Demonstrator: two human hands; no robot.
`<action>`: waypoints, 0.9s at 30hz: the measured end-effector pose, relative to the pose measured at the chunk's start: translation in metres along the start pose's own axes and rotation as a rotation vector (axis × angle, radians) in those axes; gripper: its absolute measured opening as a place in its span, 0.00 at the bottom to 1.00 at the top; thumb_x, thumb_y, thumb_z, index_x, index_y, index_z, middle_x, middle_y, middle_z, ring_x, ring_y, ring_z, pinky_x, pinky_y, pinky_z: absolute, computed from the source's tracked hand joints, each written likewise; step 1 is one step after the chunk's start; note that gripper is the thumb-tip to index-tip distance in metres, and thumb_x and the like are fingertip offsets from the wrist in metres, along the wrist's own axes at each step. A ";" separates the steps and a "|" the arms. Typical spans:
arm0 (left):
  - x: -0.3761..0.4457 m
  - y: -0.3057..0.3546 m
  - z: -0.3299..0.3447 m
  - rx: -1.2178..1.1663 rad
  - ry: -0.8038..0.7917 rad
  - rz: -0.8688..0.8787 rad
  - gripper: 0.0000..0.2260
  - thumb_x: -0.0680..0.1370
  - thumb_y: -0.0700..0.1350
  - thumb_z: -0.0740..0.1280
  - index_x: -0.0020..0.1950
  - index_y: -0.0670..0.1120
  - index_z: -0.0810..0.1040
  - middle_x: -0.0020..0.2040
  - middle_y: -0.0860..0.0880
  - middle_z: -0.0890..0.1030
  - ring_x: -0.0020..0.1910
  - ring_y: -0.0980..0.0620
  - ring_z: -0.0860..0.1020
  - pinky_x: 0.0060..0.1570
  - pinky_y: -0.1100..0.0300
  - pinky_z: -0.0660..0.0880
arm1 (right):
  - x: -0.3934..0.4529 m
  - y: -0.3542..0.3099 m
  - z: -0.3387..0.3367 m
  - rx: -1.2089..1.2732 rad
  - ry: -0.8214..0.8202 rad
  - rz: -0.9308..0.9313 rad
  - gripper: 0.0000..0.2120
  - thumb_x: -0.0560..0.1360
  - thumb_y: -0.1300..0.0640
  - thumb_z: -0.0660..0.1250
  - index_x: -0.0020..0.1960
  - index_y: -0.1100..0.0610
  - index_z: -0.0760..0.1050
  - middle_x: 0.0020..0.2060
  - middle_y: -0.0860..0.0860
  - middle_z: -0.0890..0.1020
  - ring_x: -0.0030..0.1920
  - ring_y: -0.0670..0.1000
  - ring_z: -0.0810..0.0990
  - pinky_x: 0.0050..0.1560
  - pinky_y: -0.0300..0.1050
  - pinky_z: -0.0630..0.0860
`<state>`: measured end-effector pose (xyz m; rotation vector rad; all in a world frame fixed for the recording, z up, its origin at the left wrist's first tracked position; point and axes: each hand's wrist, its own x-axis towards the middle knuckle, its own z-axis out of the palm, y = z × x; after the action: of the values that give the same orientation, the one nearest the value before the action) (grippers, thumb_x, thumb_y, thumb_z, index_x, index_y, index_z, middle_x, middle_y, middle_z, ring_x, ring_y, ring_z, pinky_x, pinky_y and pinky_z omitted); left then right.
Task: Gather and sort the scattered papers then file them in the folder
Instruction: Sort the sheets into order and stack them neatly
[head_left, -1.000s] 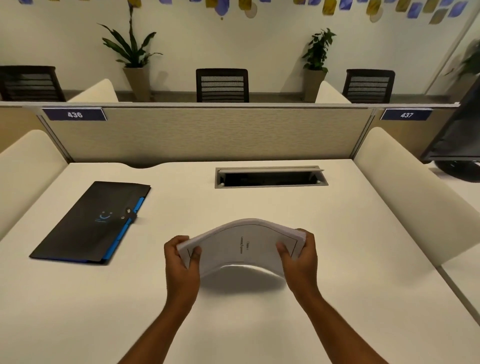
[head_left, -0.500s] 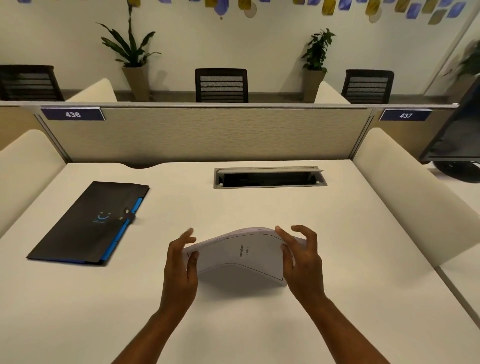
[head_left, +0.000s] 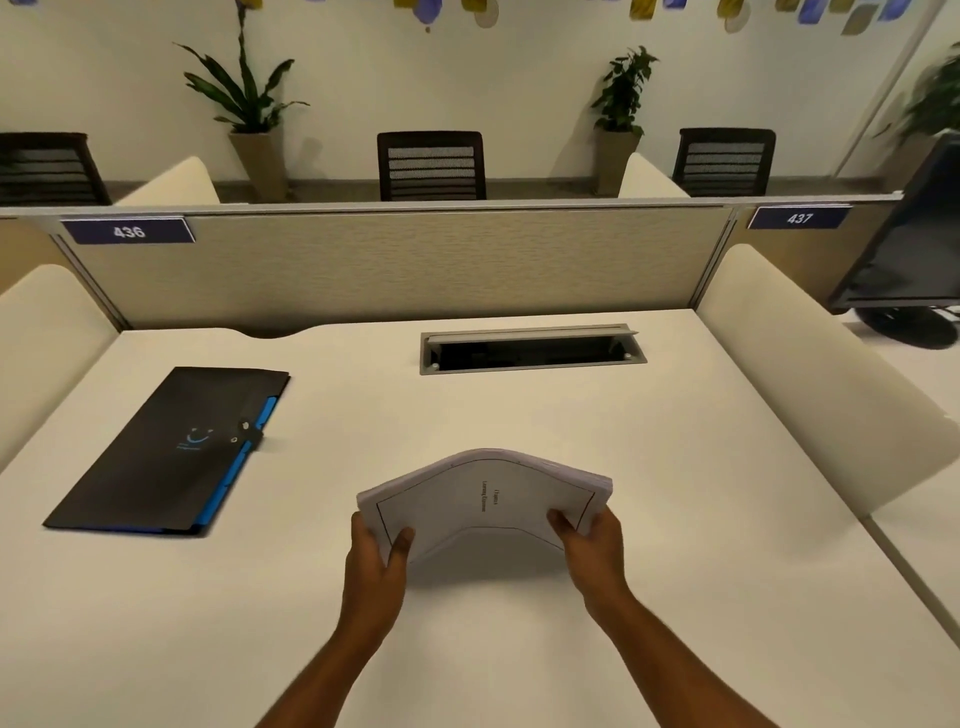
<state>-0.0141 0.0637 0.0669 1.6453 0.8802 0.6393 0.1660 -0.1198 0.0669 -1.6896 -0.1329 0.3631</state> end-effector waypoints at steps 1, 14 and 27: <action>-0.001 -0.003 0.003 0.012 0.000 -0.014 0.22 0.79 0.46 0.66 0.71 0.54 0.63 0.59 0.59 0.75 0.56 0.60 0.75 0.56 0.61 0.73 | -0.001 0.003 -0.001 -0.031 -0.012 0.011 0.15 0.75 0.62 0.74 0.59 0.49 0.78 0.50 0.45 0.84 0.53 0.48 0.83 0.45 0.35 0.76; 0.009 0.015 0.070 -0.263 0.160 -0.275 0.11 0.79 0.38 0.66 0.59 0.47 0.72 0.52 0.49 0.80 0.51 0.47 0.79 0.45 0.57 0.74 | 0.004 -0.028 -0.019 0.567 -0.082 0.641 0.33 0.68 0.59 0.80 0.69 0.65 0.72 0.58 0.59 0.82 0.51 0.56 0.81 0.51 0.51 0.79; 0.039 0.085 0.084 -0.075 -0.196 0.088 0.29 0.78 0.49 0.68 0.77 0.54 0.61 0.75 0.59 0.63 0.72 0.59 0.65 0.69 0.55 0.64 | 0.044 -0.069 -0.076 -0.017 -0.099 -0.099 0.08 0.78 0.62 0.70 0.48 0.49 0.82 0.42 0.44 0.87 0.43 0.46 0.85 0.39 0.36 0.81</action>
<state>0.0931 0.0383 0.1271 1.6544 0.6381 0.5534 0.2392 -0.1680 0.1360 -1.6748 -0.2925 0.3721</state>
